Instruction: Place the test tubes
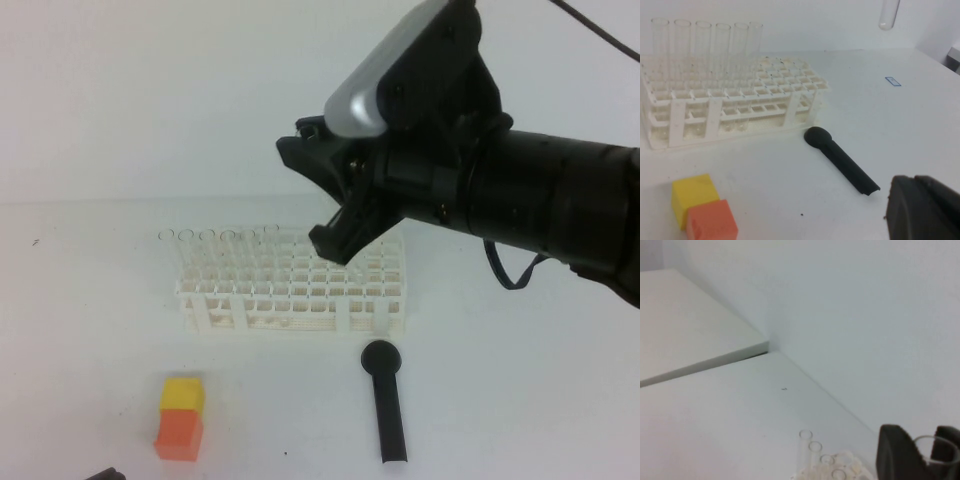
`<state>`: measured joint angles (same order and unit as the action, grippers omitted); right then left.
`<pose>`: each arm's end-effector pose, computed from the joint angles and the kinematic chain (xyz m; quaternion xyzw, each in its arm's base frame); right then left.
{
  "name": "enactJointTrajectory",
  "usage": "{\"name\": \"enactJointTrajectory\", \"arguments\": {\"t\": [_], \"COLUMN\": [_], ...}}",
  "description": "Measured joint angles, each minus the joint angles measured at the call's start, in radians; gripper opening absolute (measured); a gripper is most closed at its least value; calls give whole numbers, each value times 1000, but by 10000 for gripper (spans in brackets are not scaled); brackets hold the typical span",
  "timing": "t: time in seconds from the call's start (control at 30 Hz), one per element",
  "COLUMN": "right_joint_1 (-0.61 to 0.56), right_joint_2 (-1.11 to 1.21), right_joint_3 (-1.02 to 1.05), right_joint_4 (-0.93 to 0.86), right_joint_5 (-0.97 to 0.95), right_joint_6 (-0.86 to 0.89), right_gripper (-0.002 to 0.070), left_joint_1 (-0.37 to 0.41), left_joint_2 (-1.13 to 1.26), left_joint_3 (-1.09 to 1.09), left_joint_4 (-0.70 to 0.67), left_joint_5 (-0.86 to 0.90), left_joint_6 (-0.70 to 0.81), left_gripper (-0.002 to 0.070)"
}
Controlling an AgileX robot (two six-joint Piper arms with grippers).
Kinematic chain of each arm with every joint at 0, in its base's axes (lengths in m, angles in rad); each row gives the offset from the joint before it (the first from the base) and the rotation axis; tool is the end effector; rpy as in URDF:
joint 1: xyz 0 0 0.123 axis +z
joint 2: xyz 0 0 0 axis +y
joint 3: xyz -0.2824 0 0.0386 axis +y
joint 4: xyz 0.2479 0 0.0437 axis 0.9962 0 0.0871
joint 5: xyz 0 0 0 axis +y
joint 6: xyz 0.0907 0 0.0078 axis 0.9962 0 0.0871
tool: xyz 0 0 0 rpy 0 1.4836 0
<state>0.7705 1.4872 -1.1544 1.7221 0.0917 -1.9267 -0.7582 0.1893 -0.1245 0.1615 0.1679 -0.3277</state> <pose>0.2465 0.2510 0.3472 -0.3916 0.6790 0.2074 0.5853 0.0526 -0.0465 0.2285 0.2113 0.7258 -0.2835 0.5901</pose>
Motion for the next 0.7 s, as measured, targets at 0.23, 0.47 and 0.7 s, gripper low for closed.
{"name": "enactJointTrajectory", "arguments": {"t": [0.23,0.47,0.7], "right_joint_1": [7,34,66], "right_joint_2": [0,68,256], "right_joint_3": [0,0,0], "right_joint_4": [-627,-1116,-1146], "right_joint_5": [-175,-411,-718], "right_joint_6": [805,1419,1472], "right_gripper": [125,125,125], "left_joint_1": [0,0,0], "left_joint_2": [0,0,0], "left_joint_3": [0,0,0], "left_joint_4": [0,0,0], "left_joint_5": [0,0,0], "left_joint_6": [0,0,0], "left_gripper": [-1,-1,-1]}}
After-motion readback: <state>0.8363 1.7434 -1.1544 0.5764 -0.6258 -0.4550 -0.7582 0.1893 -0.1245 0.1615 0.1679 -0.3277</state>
